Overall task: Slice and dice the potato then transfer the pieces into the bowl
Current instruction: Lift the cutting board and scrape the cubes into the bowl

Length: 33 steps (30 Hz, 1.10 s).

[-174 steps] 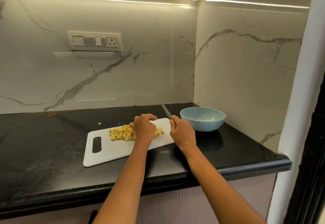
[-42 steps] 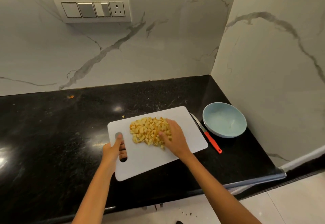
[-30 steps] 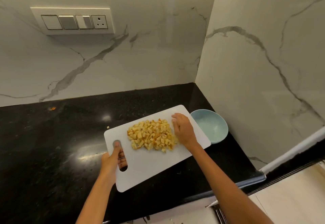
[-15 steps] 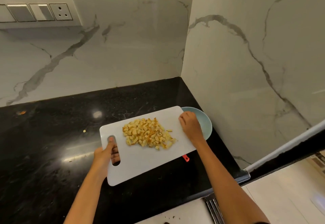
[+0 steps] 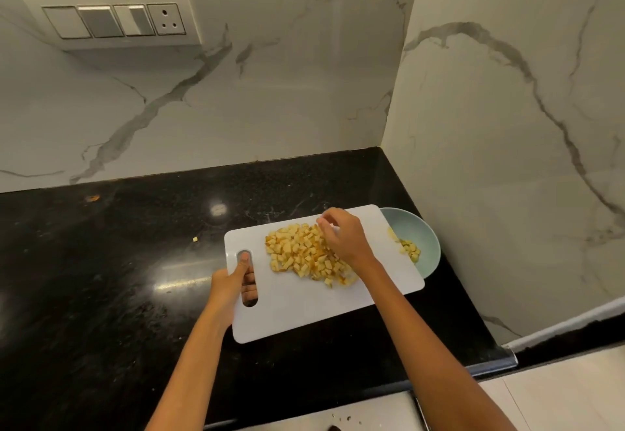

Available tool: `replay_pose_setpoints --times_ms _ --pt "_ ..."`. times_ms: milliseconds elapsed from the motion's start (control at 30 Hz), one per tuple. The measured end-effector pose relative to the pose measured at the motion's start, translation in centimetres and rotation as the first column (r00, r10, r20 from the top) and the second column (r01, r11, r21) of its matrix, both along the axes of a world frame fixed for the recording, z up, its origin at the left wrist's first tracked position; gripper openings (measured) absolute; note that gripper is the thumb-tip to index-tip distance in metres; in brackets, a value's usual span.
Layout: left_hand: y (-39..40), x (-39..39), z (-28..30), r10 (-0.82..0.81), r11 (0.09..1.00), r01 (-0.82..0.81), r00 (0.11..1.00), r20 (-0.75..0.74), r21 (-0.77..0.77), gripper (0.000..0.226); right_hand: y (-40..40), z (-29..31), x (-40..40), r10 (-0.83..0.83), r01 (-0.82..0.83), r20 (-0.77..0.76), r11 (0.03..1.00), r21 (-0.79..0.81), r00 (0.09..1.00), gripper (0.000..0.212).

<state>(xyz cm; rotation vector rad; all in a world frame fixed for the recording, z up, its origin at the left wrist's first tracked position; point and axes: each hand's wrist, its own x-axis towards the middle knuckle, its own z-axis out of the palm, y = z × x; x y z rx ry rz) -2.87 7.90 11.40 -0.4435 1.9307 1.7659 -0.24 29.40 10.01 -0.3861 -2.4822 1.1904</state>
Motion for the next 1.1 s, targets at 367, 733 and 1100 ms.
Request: replay_pose_setpoints --times_ms 367,733,1100 --pt "-1.4 0.3 -0.5 -0.006 1.000 0.006 1.000 0.013 0.004 0.043 2.1 -2.3 2.2 0.016 -0.016 0.004 0.980 0.199 1.000 0.015" --pt "-1.6 1.0 0.0 -0.024 1.000 0.024 1.000 0.002 0.007 0.045 4.4 -3.1 3.9 -0.008 0.007 0.001 0.913 0.407 1.000 0.021" --pt "-2.0 0.9 -0.5 -0.014 0.999 0.014 1.000 -0.001 0.031 0.047 4.2 -0.7 3.0 -0.146 0.135 0.027 0.959 0.249 0.989 0.023"
